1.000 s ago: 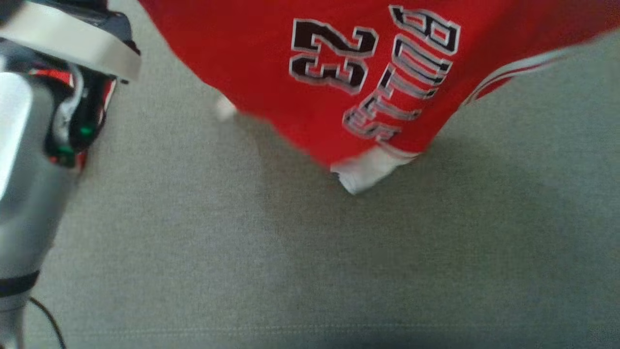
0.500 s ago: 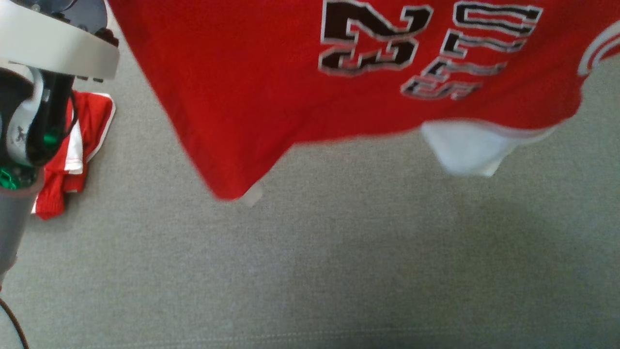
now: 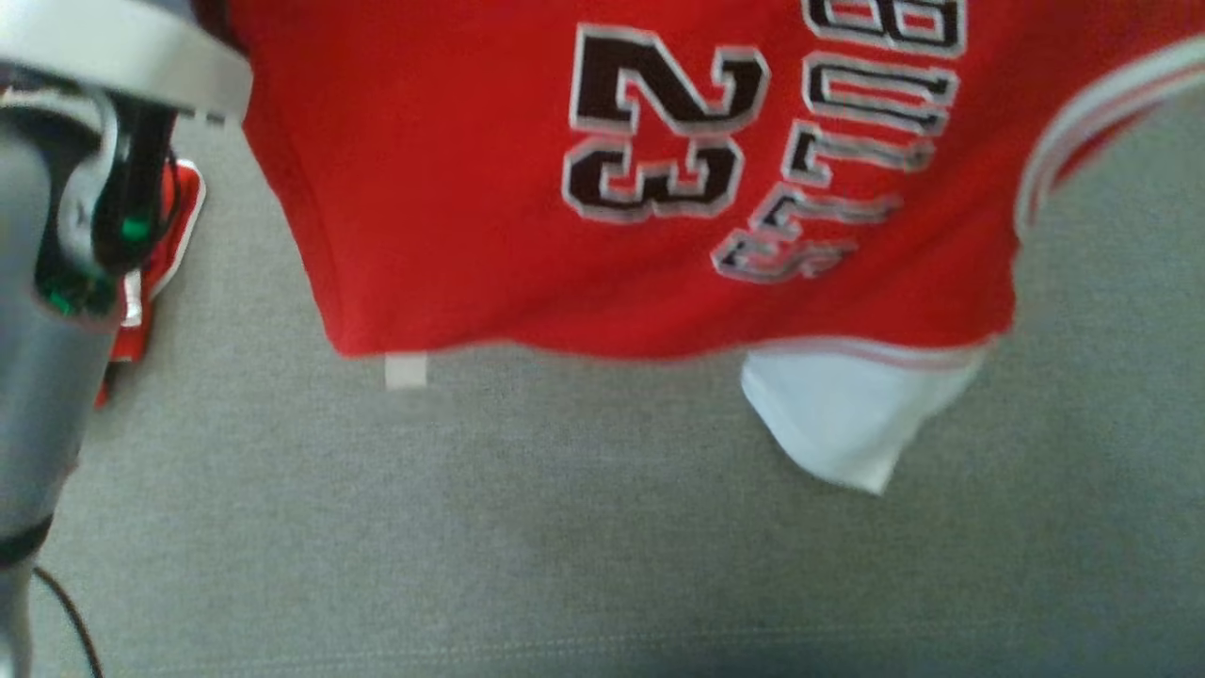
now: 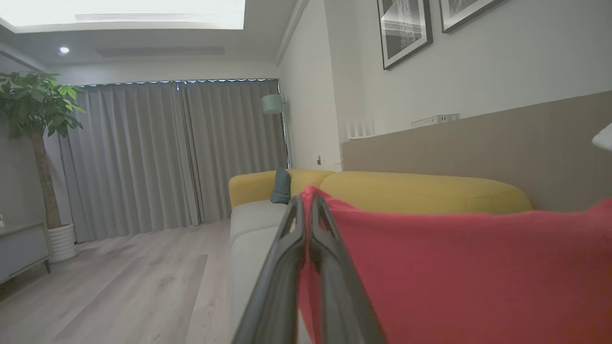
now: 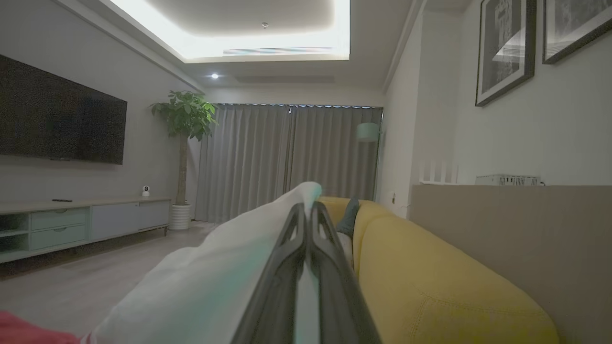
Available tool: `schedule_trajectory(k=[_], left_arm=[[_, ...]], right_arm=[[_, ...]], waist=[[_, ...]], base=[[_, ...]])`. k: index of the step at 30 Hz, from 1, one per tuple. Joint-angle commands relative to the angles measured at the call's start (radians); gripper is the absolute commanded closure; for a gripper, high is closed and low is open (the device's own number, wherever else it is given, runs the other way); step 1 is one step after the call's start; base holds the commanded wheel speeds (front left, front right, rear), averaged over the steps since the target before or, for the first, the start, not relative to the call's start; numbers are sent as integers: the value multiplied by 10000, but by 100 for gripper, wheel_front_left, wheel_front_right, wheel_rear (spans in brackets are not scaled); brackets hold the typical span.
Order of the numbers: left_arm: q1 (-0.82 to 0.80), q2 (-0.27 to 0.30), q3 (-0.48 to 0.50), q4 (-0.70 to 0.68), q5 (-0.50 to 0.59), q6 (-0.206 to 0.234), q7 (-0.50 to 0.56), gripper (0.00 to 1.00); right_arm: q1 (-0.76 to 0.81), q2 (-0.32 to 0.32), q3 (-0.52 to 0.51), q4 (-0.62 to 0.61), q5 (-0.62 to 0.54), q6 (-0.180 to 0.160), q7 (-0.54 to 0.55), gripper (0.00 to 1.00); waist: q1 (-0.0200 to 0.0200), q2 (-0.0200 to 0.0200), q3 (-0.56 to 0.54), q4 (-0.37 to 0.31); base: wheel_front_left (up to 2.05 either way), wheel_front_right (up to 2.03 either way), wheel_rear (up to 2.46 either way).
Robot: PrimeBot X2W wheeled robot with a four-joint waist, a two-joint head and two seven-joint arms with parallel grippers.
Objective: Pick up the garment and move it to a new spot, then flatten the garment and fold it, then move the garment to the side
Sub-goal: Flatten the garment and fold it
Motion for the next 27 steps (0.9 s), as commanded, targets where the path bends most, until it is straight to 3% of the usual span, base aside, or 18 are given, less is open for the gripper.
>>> schedule_trajectory(k=[1,9,16,23,27], left_arm=[[-886,269,465,-15,-32,-64,-139,100],[-3248,-836,429,3885,-104,-902,-1558,100],[-5163,-1540,353,6834,223,-1459,-2431,100],[-5304,-2247,495,9358,160,-1909,-2585,100],[-5116,-2403,762,9901,148,-2012,-2591,100]], right_arm=[[-674,89,117,-70,52,-9,-109,100],[-3502,690,1146,3179,-479,-9,-1801,100],[-5740,1649,2166,6373,-481,-9,-3420,100],[-6282,2601,3002,9015,-1,-9,-4274,100],[-6104,2813,3310,9772,270,-9,-4583,100]], waist=[[0,0,139,16],[0,0,710,38],[0,0,1705,-75],[0,0,2994,-137],[0,0,3321,-131]], base=[[0,0,0],[0,0,0],[0,0,0],[0,0,0],[0,0,0]])
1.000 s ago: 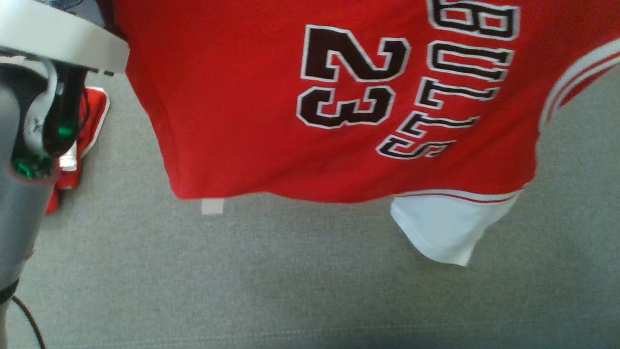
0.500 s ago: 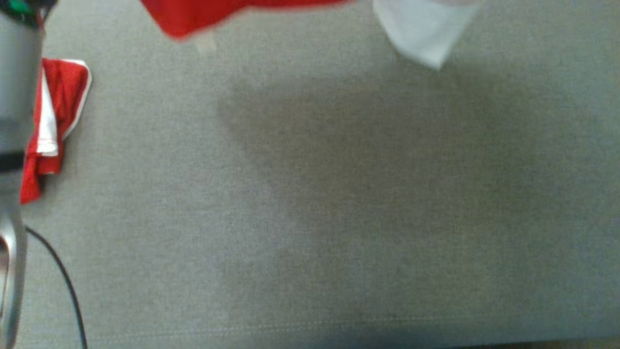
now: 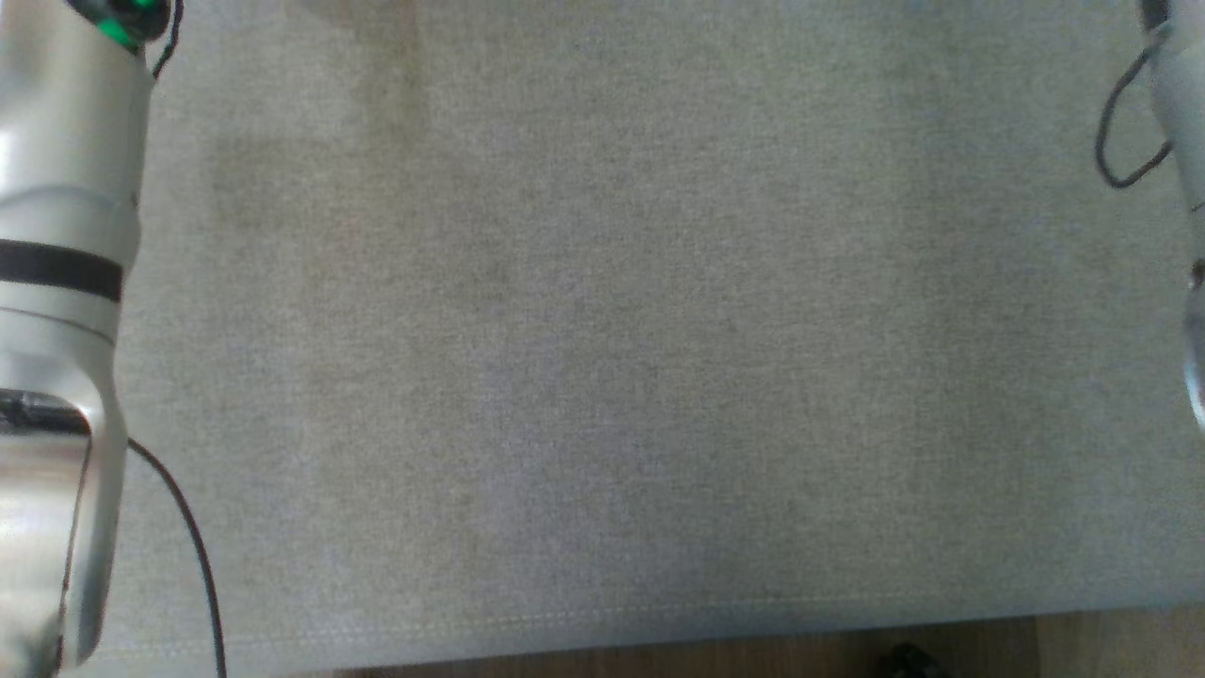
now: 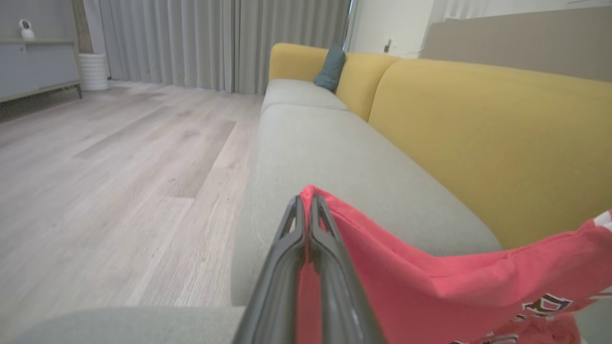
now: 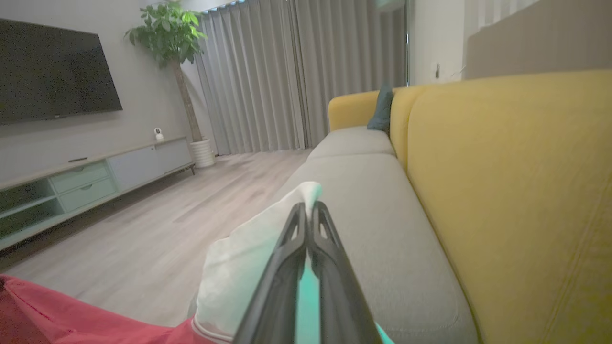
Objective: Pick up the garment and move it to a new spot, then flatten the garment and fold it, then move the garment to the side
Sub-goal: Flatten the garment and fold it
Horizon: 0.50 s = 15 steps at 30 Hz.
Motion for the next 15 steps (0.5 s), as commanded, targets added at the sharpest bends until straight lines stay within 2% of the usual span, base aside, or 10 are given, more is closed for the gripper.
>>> schedule_trajectory(k=[1,7,15], left_arm=[[-305,356,322,-192,6,-53,-49,100],[314,47,791,523,66,-414,-51,100],[1861,-238,1412,123,302,-388,-52,100]], right_arm=[[-101,281,79,-157,141,-7,-149,100],[904,354,794,534,947,-7,-811,100],[3179,-108,1295,-433,1973,-7,-1326,100]], waist=[[-4,1,330,-1],[-4,1,548,5],[-4,1,235,78]], base=[[0,0,0],[0,0,0],[0,0,0]])
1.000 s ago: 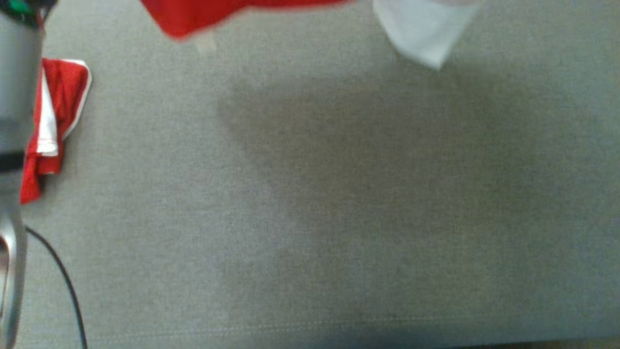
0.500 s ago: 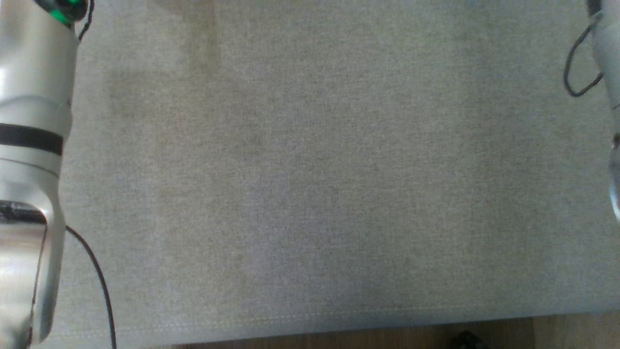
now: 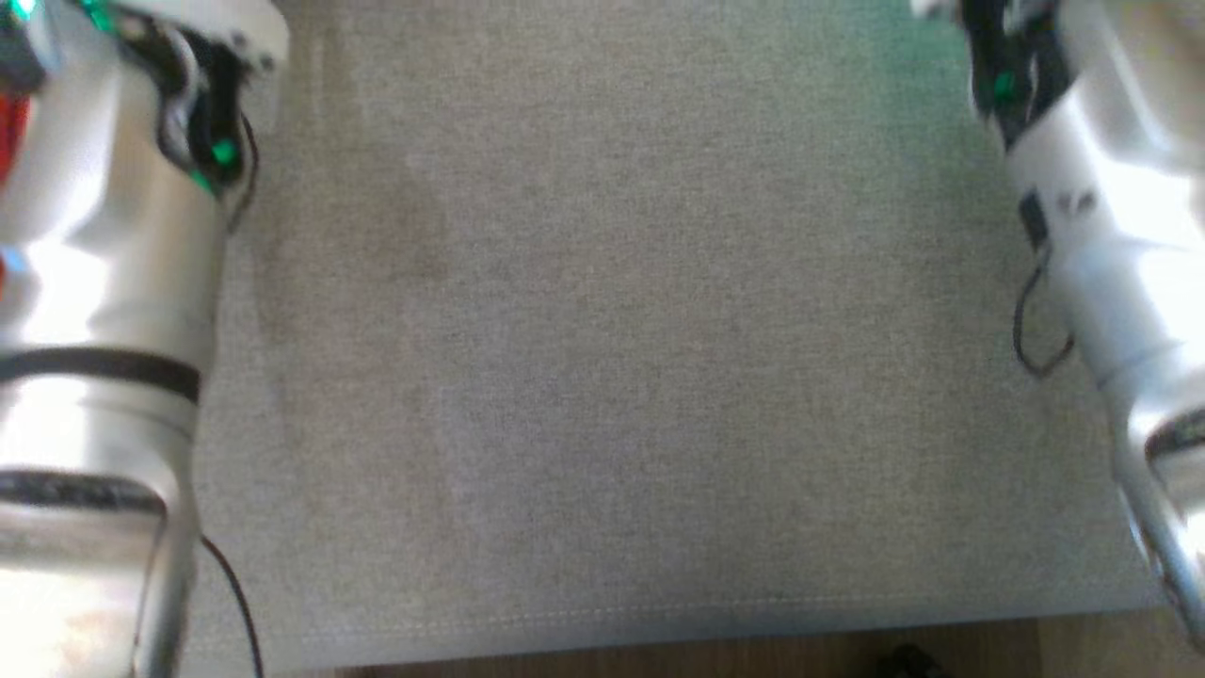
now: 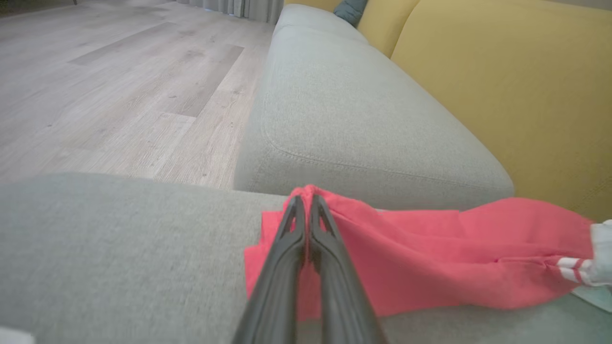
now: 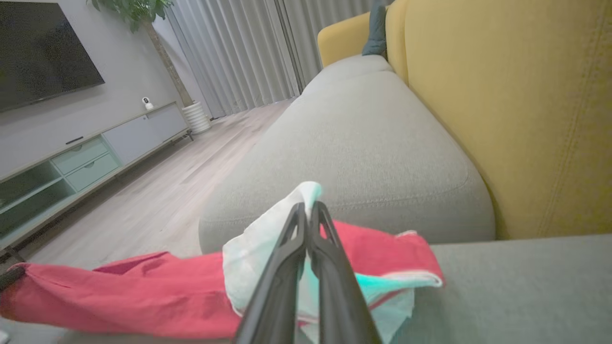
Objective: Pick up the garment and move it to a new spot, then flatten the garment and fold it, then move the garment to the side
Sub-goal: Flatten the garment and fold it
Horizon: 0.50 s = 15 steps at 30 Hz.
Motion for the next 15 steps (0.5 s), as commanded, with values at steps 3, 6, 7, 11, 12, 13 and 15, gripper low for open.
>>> schedule_trajectory(k=[3,6,7,11,12,13,15], left_arm=[[949,260,507,-801,160,0,-50,100],[2093,193,788,-1367,278,-64,-50,100],[2495,199,853,-1599,364,-79,-50,100],[4047,155,1044,-2592,644,-108,-50,100],[4429,155,1103,-2859,688,-102,-50,100],[4795,151,1141,-3143,739,-88,-51,100],[5537,158,1213,-3761,853,-32,-51,100]], right_arm=[[1376,-320,-10,-939,204,-7,-126,100],[2883,-572,-209,-1914,90,-7,-132,100],[3466,-602,-274,-2241,53,-7,-133,100],[5670,-780,-809,-3656,-161,-7,-135,100],[6208,-806,-969,-4008,-225,-7,-113,100],[6730,-827,-1172,-4389,-292,-7,-24,100],[7787,-820,-1589,-5202,-482,-7,362,100]], waist=[[0,0,-381,104],[0,0,-779,117],[0,0,-956,101],[0,0,-1541,126],[0,0,-1695,122],[0,0,-1816,133],[0,0,-2133,136]], base=[[0,0,0],[0,0,0],[0,0,0],[0,0,0],[0,0,0],[0,0,0],[0,0,0]])
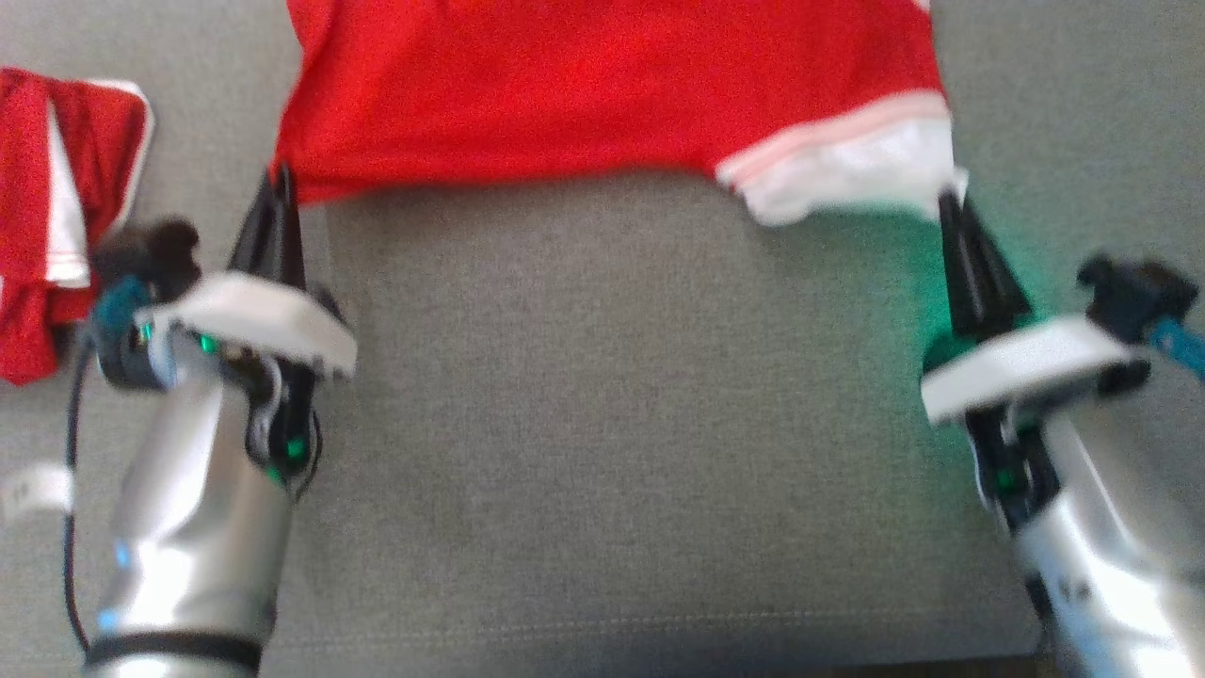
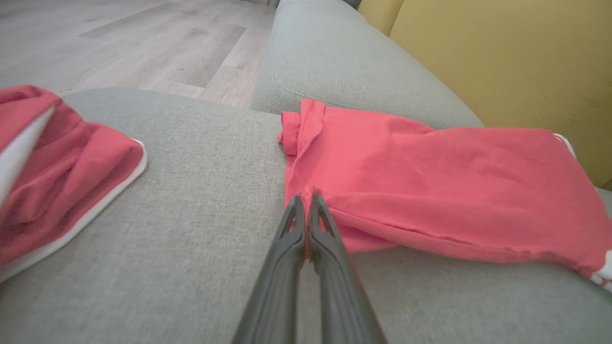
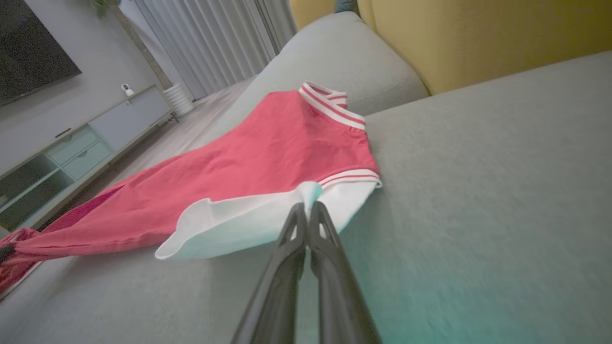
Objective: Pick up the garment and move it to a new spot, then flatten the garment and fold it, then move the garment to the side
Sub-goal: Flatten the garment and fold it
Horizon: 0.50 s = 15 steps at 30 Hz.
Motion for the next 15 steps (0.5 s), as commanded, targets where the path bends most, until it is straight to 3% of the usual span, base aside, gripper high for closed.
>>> schedule_trajectory(k=[1,10,15], left_arm=[[251,338,332,-592,126,63,-53,100],[3300,828,567,-3216,152,793,542,100],[4582,916,622,-4704,101,1296,1257,100]], right_arm=[[557,2,-120,-803,-167,-7,295,100],[4546,1002,-2180,-5397,-1441,-7,3865,100],[5716,1392,-2742,-7011,-1852,-7,5229,100]], waist=[[1,-1,-445,10],[1,-1,-1395,-218],[1,-1,-1663,-251]], base=[[0,0,0],[0,0,0],[0,0,0]])
